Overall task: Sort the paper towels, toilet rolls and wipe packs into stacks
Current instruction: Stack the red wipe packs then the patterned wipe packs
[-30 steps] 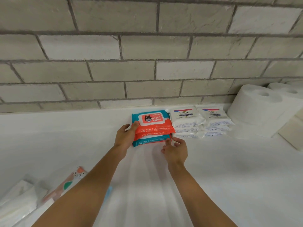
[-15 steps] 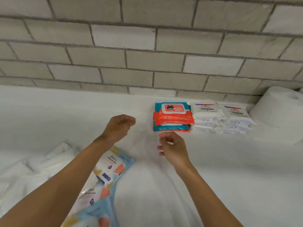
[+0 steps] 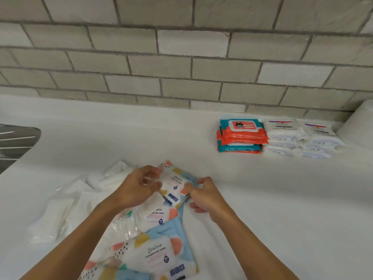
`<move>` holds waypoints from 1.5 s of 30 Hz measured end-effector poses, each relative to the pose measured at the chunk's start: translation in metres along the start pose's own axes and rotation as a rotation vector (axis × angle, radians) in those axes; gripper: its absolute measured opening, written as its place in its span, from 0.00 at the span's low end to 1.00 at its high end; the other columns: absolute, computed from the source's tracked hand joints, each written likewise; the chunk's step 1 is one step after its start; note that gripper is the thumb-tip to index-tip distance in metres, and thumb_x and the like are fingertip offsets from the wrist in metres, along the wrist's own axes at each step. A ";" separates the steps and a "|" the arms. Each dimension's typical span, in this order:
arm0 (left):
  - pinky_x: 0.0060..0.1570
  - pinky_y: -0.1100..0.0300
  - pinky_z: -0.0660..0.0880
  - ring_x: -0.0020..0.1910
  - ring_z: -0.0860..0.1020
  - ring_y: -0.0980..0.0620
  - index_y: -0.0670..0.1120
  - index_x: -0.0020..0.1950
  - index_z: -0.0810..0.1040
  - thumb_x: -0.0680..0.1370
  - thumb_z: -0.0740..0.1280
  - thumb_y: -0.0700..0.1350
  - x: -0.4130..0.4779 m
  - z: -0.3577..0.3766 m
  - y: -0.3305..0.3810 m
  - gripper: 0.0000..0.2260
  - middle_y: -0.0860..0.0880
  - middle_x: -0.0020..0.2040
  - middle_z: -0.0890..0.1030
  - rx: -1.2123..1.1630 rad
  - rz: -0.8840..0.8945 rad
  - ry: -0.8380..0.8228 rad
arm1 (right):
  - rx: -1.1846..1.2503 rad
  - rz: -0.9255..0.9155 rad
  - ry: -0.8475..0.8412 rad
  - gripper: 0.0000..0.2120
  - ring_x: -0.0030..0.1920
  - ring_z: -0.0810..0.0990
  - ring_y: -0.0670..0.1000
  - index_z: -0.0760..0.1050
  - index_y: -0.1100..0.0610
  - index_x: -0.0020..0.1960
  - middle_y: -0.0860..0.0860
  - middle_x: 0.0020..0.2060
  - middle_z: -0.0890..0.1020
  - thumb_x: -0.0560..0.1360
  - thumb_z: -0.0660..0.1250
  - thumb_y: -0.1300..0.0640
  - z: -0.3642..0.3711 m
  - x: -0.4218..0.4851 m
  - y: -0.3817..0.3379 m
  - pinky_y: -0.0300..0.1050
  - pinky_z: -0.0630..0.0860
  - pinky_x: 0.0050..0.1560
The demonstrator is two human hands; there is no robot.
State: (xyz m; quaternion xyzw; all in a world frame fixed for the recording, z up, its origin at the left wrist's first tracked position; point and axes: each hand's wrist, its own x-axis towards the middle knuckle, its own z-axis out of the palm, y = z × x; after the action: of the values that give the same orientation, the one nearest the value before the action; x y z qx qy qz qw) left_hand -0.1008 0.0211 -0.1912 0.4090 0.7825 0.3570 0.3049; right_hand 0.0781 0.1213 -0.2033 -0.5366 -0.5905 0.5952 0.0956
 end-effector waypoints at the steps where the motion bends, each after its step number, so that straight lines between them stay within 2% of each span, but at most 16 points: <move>1: 0.48 0.66 0.73 0.50 0.79 0.53 0.55 0.55 0.78 0.74 0.72 0.43 0.000 0.002 -0.007 0.12 0.54 0.51 0.81 0.011 -0.006 0.003 | -0.014 -0.004 0.018 0.20 0.37 0.81 0.51 0.63 0.53 0.62 0.54 0.50 0.81 0.76 0.66 0.46 0.005 0.002 -0.001 0.41 0.77 0.33; 7: 0.50 0.67 0.68 0.53 0.76 0.56 0.53 0.61 0.77 0.75 0.72 0.45 0.002 0.007 -0.024 0.15 0.58 0.52 0.79 0.075 0.015 0.017 | 0.074 0.035 0.098 0.27 0.33 0.81 0.49 0.57 0.57 0.60 0.57 0.47 0.83 0.74 0.69 0.46 0.028 0.013 -0.010 0.37 0.72 0.24; 9: 0.52 0.66 0.69 0.55 0.76 0.56 0.52 0.60 0.77 0.75 0.72 0.45 0.000 0.007 -0.028 0.14 0.59 0.51 0.79 0.049 0.006 0.011 | 0.098 0.058 0.129 0.25 0.33 0.80 0.49 0.64 0.60 0.58 0.56 0.46 0.84 0.73 0.72 0.46 0.035 0.015 -0.012 0.38 0.73 0.24; 11: 0.55 0.65 0.70 0.56 0.76 0.55 0.52 0.60 0.78 0.75 0.72 0.44 0.000 0.008 -0.033 0.15 0.58 0.52 0.80 0.032 0.013 0.010 | 0.083 0.043 0.168 0.18 0.32 0.79 0.48 0.73 0.59 0.50 0.53 0.41 0.83 0.71 0.74 0.47 0.040 0.016 -0.013 0.39 0.74 0.25; 13: 0.54 0.66 0.70 0.56 0.77 0.55 0.51 0.61 0.77 0.75 0.71 0.44 0.000 0.007 -0.036 0.15 0.58 0.52 0.79 0.018 0.028 0.015 | 0.079 0.013 0.200 0.14 0.32 0.79 0.49 0.75 0.57 0.43 0.52 0.38 0.82 0.71 0.75 0.48 0.044 0.017 -0.013 0.40 0.75 0.26; 15: 0.53 0.66 0.70 0.55 0.77 0.55 0.51 0.61 0.77 0.75 0.71 0.45 0.001 0.004 -0.038 0.14 0.57 0.52 0.79 0.016 0.044 0.009 | 0.128 -0.012 0.222 0.12 0.38 0.83 0.51 0.77 0.56 0.42 0.53 0.41 0.84 0.69 0.76 0.50 0.048 0.019 -0.013 0.46 0.82 0.35; 17: 0.54 0.66 0.71 0.55 0.77 0.55 0.51 0.61 0.77 0.75 0.71 0.45 0.000 0.000 -0.039 0.15 0.56 0.53 0.79 0.003 0.052 -0.001 | 0.193 -0.045 0.254 0.09 0.42 0.85 0.53 0.79 0.54 0.42 0.53 0.42 0.85 0.67 0.77 0.53 0.052 0.018 -0.011 0.54 0.83 0.47; 22: 0.59 0.58 0.75 0.56 0.78 0.54 0.51 0.62 0.76 0.76 0.71 0.46 -0.005 -0.010 -0.041 0.15 0.52 0.56 0.79 -0.119 0.033 -0.031 | 0.359 -0.171 0.319 0.06 0.43 0.85 0.51 0.79 0.52 0.45 0.50 0.43 0.85 0.71 0.75 0.59 0.051 0.005 -0.008 0.51 0.82 0.51; 26: 0.55 0.58 0.75 0.56 0.78 0.53 0.51 0.68 0.71 0.75 0.71 0.51 -0.010 -0.017 -0.030 0.22 0.51 0.61 0.76 -0.299 -0.002 0.022 | 0.461 -0.255 0.385 0.06 0.45 0.85 0.53 0.77 0.51 0.45 0.53 0.45 0.85 0.73 0.73 0.59 0.041 -0.012 -0.007 0.51 0.82 0.50; 30: 0.59 0.51 0.77 0.58 0.80 0.51 0.49 0.71 0.69 0.69 0.75 0.59 -0.012 -0.029 -0.013 0.34 0.50 0.61 0.79 -0.540 -0.026 0.049 | 0.506 -0.289 0.245 0.09 0.46 0.86 0.53 0.78 0.55 0.54 0.54 0.48 0.85 0.74 0.72 0.59 0.031 -0.039 -0.015 0.49 0.82 0.49; 33: 0.55 0.48 0.79 0.54 0.83 0.47 0.44 0.64 0.76 0.70 0.75 0.53 -0.020 -0.040 -0.003 0.26 0.47 0.55 0.84 -0.644 -0.039 -0.089 | 0.414 -0.315 0.058 0.11 0.49 0.85 0.56 0.79 0.58 0.56 0.55 0.50 0.86 0.74 0.73 0.59 0.032 -0.054 -0.016 0.53 0.81 0.53; 35: 0.48 0.49 0.81 0.52 0.84 0.45 0.42 0.60 0.79 0.69 0.75 0.47 -0.027 -0.046 -0.001 0.21 0.44 0.54 0.85 -0.684 -0.074 -0.226 | 0.386 -0.338 -0.041 0.13 0.49 0.85 0.54 0.79 0.58 0.58 0.54 0.50 0.86 0.74 0.72 0.59 0.036 -0.061 -0.015 0.50 0.82 0.49; 37: 0.37 0.52 0.82 0.49 0.84 0.43 0.41 0.58 0.80 0.71 0.74 0.42 -0.030 -0.050 -0.004 0.16 0.44 0.52 0.85 -0.671 -0.076 -0.275 | 0.326 -0.356 -0.034 0.12 0.47 0.86 0.51 0.79 0.57 0.58 0.52 0.48 0.86 0.75 0.72 0.56 0.043 -0.067 -0.013 0.41 0.81 0.40; 39: 0.33 0.53 0.81 0.49 0.84 0.42 0.41 0.58 0.80 0.71 0.75 0.41 -0.030 -0.053 -0.011 0.17 0.44 0.52 0.85 -0.651 -0.079 -0.251 | 0.147 -0.347 0.046 0.15 0.47 0.85 0.49 0.78 0.54 0.57 0.50 0.49 0.84 0.74 0.72 0.49 0.046 -0.068 -0.008 0.37 0.79 0.37; 41: 0.36 0.49 0.82 0.49 0.84 0.42 0.42 0.58 0.80 0.70 0.76 0.41 -0.029 -0.055 -0.019 0.17 0.45 0.52 0.85 -0.635 -0.101 -0.200 | -0.073 -0.282 0.089 0.23 0.48 0.83 0.47 0.73 0.50 0.61 0.48 0.52 0.80 0.71 0.72 0.41 0.045 -0.072 0.000 0.36 0.77 0.38; 45: 0.49 0.43 0.81 0.50 0.84 0.45 0.43 0.57 0.81 0.69 0.76 0.40 -0.028 -0.059 -0.031 0.17 0.46 0.51 0.86 -0.627 -0.139 -0.125 | -0.471 -0.148 -0.071 0.44 0.55 0.79 0.49 0.56 0.45 0.71 0.47 0.58 0.74 0.63 0.75 0.36 0.045 -0.082 0.022 0.42 0.79 0.48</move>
State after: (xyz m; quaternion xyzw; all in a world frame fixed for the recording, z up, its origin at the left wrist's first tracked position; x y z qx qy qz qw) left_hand -0.1458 -0.0341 -0.1780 0.2620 0.6401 0.5331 0.4873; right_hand 0.0887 0.0264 -0.1904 -0.4780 -0.7537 0.4509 -0.0097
